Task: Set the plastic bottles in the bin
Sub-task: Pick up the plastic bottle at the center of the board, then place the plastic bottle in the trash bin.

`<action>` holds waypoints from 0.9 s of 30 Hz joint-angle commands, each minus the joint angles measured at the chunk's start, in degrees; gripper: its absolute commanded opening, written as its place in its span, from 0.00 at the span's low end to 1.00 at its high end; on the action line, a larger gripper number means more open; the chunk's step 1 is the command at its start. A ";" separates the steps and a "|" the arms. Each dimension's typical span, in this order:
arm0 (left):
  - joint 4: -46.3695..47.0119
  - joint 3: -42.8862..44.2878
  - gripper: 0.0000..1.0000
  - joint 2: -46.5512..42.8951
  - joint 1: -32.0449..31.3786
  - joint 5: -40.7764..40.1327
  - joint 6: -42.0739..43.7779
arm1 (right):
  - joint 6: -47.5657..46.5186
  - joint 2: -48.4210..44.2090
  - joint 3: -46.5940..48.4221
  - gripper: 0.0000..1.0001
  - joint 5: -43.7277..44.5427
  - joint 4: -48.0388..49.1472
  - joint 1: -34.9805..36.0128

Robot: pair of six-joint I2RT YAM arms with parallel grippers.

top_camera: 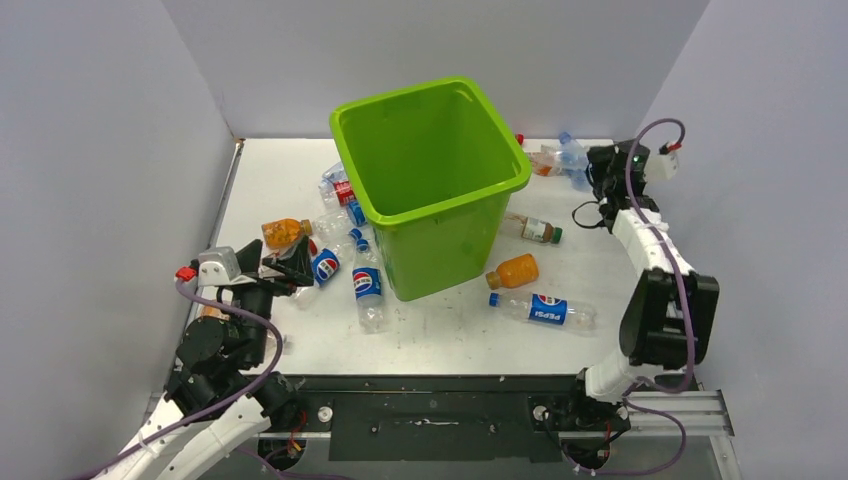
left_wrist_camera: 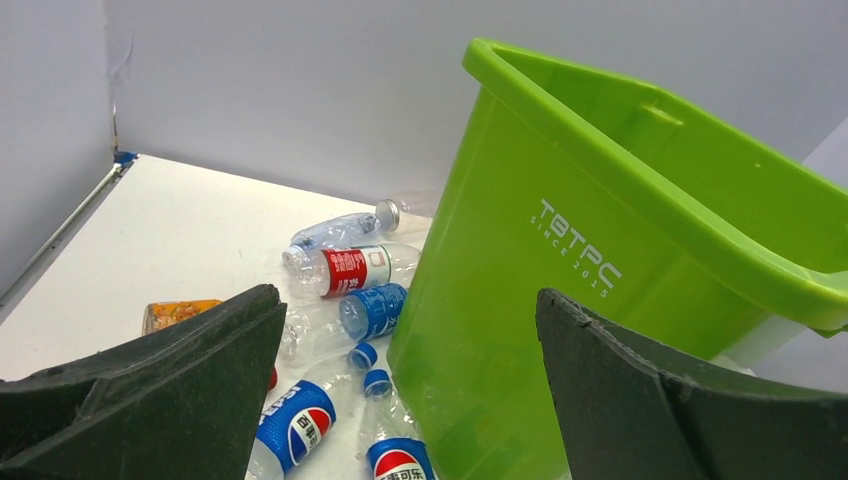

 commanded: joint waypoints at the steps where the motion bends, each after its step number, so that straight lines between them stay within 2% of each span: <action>1: 2.36 0.05 0.96 -1.72 0.32 -1.68 0.96 | -11.67 -13.52 4.77 0.29 5.95 3.22 5.62; 4: 5.18 0.44 0.96 -2.24 0.32 -3.45 1.74 | -20.57 -23.62 3.78 0.21 9.79 5.60 11.33; 6: 5.59 2.20 0.96 -2.12 0.32 -3.72 1.99 | -24.22 -29.24 3.50 0.06 11.13 5.44 14.68; 8: 5.95 4.53 0.96 -1.74 0.31 -2.97 2.25 | -26.96 -34.11 3.76 0.05 8.84 4.61 17.39; 11: 6.55 8.78 0.96 0.03 0.32 -0.34 1.80 | -29.93 -40.39 4.21 0.05 -0.38 3.79 19.75; 14: 5.46 14.30 0.96 3.51 0.29 5.95 0.31 | -31.84 -44.63 5.68 0.05 -16.00 2.23 20.09; 18: 0.60 24.80 0.96 11.57 0.29 19.72 -2.48 | -33.73 -46.62 9.91 0.05 -35.98 -4.04 20.05; 20: -3.12 31.64 0.96 17.09 0.30 30.83 -4.08 | -34.11 -47.32 10.93 0.05 -44.10 -5.69 20.84; 24: -8.72 44.15 0.96 28.63 0.31 53.52 -9.22 | -31.84 -50.32 8.14 0.05 -58.05 -2.65 24.34; 27: -5.43 47.73 0.96 34.31 0.19 67.77 -15.17 | -27.69 -53.69 2.38 0.05 -64.08 3.62 25.05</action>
